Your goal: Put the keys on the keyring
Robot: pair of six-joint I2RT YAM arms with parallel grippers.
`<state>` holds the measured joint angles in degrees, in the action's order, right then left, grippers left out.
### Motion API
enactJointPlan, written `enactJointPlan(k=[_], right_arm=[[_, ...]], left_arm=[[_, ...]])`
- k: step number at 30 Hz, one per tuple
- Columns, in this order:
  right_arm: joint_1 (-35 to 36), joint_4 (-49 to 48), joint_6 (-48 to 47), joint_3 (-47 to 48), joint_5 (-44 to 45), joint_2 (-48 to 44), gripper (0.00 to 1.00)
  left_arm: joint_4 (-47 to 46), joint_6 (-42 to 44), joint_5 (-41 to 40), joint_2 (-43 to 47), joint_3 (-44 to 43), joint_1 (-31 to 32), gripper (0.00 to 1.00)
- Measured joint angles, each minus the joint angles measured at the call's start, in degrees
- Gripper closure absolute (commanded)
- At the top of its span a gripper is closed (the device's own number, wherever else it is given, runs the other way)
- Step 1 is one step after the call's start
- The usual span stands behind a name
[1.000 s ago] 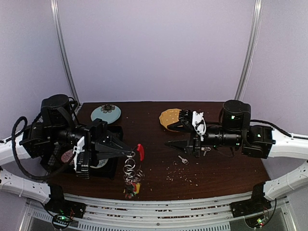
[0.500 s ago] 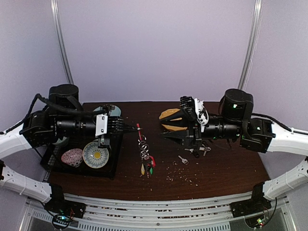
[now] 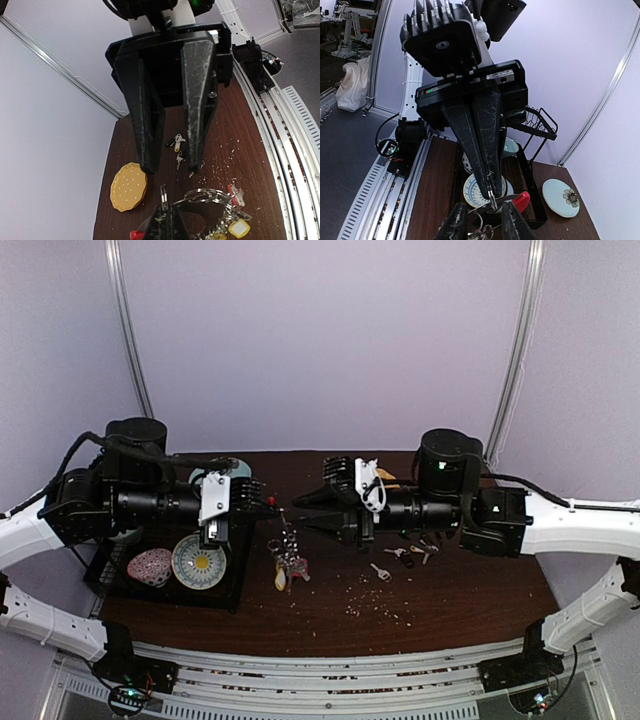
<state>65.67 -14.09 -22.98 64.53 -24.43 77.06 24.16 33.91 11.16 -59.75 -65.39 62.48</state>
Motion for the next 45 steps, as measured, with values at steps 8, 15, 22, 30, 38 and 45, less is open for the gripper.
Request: enactJointPlan(k=[8, 15, 22, 30, 38, 45], right_arm=[[0.0, -1.1, -1.2, 0.9, 2.2, 2.0, 0.83], [0.0, -0.7, -2.0, 1.9, 3.0, 3.4, 1.00], [-0.1, -0.6, -2.1, 1.9, 1.8, 3.4, 1.00], [-4.0, -5.7, 3.8, -2.1, -10.8, 1.0, 1.00], [-4.1, -7.7, 6.5, -2.1, -19.1, 0.3, 1.00], [-4.1, -17.4, 11.7, -4.3, -19.6, 0.5, 1.00]], left_arm=[[0.0, 0.1, 0.2, 0.0, 0.0, 0.0, 1.00], [0.0, 0.1, 0.3, 0.0, 0.0, 0.0, 1.00], [0.2, 0.1, 0.9, 0.2, 0.0, 0.0, 0.78], [-7.0, 1.7, 4.6, 7.2, 8.9, 0.0, 0.69], [-13.4, 4.0, 9.3, 5.8, 12.3, 0.0, 0.74], [-26.1, 3.6, 14.7, 7.9, 17.8, 0.0, 0.74]])
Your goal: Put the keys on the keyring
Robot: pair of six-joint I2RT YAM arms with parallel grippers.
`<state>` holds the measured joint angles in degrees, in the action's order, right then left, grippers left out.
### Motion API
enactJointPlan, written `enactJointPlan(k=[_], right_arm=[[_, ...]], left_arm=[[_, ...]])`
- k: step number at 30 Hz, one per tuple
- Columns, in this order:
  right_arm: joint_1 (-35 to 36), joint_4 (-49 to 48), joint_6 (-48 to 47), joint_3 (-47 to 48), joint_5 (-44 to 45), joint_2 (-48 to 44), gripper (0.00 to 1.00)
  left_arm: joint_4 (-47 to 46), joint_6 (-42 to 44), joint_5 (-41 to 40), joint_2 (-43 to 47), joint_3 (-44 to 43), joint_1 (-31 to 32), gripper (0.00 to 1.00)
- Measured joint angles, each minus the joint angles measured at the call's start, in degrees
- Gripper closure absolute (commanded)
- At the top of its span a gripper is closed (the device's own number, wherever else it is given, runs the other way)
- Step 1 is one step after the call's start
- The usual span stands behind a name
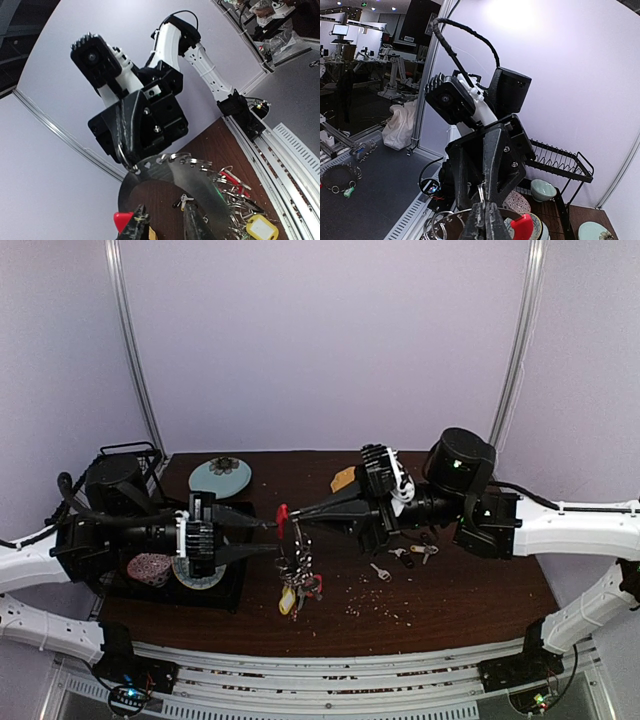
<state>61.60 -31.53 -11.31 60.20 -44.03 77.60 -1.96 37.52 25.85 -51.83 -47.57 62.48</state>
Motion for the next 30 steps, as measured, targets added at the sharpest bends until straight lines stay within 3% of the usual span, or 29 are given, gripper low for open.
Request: enactJointPlan(k=[8, 19, 30], right_arm=[[0.0, -3.3, 1.7, -0.1, 0.6, 0.7, 1.00], [0.3, -2.7, 1.4, -0.1, 1.9, 1.2, 1.00], [0.5, -1.6, 0.6, -0.1, 3.3, 1.2, 1.00]], left_arm=[[-5.3, -0.6, 2.0, -0.4, 0.3, 0.2, 0.73], [-12.2, -5.1, -1.5, -2.8, 0.3, 0.2, 0.75], [-12.6, -6.4, -4.5, -3.8, 0.2, 0.2, 0.85]])
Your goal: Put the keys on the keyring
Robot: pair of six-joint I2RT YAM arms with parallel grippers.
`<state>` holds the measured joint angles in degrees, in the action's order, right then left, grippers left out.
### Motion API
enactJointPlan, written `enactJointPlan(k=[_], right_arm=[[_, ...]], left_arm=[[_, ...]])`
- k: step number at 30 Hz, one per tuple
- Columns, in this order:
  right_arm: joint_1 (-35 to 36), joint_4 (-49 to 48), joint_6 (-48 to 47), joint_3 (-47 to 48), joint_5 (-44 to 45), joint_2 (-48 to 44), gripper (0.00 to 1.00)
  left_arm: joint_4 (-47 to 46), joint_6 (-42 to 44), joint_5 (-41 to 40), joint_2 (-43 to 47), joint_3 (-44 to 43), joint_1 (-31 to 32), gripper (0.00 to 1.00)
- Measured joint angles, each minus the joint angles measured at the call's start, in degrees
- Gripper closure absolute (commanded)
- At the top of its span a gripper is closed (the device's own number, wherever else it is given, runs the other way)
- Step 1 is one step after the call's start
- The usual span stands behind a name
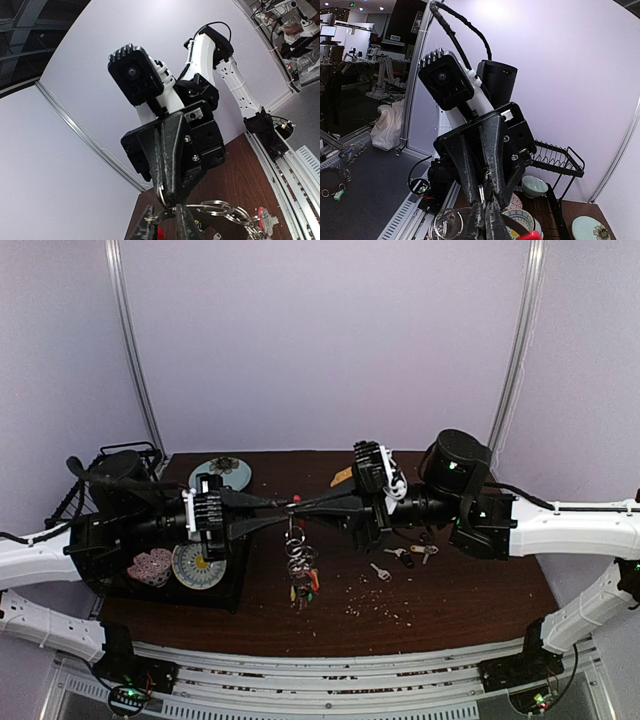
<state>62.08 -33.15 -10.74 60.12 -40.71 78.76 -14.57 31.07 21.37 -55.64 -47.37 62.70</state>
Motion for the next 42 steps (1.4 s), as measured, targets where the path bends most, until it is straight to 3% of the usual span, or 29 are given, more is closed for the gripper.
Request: enactJointPlan(k=[3, 5, 12, 13, 16, 20, 31, 36, 42], right_arm=[[0.2, 0.3, -0.6, 0.0, 0.6, 0.0, 1.00], [0.3, 0.7, -1.1, 0.2, 1.1, 0.0, 1.00], [0.3, 2.5, -3.0, 1.3, 2.0, -0.1, 1.00], [0.3, 2.9, -3.1, 1.5, 2.0, -0.1, 0.97], [0.5, 4.0, -4.2, 1.6, 2.6, -0.3, 0.75], [0.2, 7.6, -5.4, -0.3, 3.8, -3.1, 0.63], [-1.2, 20.9, -7.9, -1.5, 11.6, -10.1, 0.58], [-2.2, 24.8, -6.2, -1.4, 16.6, -10.1, 0.57], [-8.3, 32.4, 2.2, 0.5, 24.2, -7.8, 0.55]], left_arm=[[0.0, -0.2, 0.0, 0.0, 0.0, 0.0, 0.90], [0.0, -0.6, -0.1, 0.0, 0.0, 0.0, 0.99], [0.0, -1.2, 0.0, 0.0, 0.0, 0.0, 1.00], [0.0, -1.3, -0.1, 0.0, 0.0, 0.0, 1.00], [-0.6, 0.0, -1.4, 0.8, 1.1, 0.3, 1.00], [-0.5, 7.9, -5.6, 5.0, 5.2, 0.3, 1.00], [4.5, 37.7, -17.1, 11.3, 8.7, 6.8, 1.00], [6.4, 43.0, -20.8, 10.8, 8.7, 8.7, 1.00], [7.8, 44.1, -22.5, 9.8, 8.7, 9.1, 1.00]])
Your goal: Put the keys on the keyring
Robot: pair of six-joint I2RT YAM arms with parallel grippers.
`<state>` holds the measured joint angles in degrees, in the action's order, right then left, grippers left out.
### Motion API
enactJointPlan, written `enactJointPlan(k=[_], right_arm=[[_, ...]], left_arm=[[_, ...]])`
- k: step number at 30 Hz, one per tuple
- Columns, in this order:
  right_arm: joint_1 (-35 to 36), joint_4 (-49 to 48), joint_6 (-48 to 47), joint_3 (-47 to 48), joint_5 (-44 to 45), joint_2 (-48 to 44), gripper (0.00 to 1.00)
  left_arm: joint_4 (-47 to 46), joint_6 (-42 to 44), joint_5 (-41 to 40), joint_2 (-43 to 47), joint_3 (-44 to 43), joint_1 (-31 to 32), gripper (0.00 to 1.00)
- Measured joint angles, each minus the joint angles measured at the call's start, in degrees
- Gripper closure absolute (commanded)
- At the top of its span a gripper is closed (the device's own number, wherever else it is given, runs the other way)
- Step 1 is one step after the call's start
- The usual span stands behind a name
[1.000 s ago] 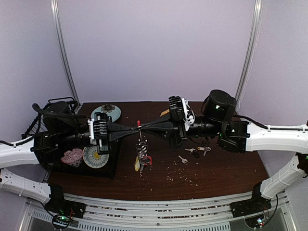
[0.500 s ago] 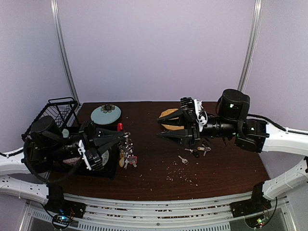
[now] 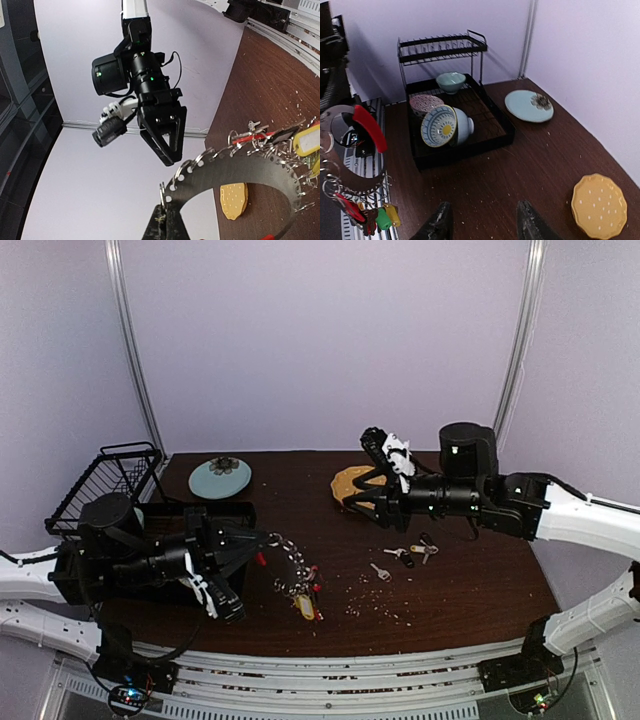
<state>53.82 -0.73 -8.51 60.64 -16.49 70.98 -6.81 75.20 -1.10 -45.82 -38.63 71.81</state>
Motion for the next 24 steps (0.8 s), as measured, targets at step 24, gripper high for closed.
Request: enactJointPlan(k=[24], right_arm=[[-11.8, 35.8, 21.2, 8.4, 14.1, 30.5, 0.58]], left_arm=[[1.3, -39.7, -8.9, -4.8, 1.4, -3.4, 1.00]])
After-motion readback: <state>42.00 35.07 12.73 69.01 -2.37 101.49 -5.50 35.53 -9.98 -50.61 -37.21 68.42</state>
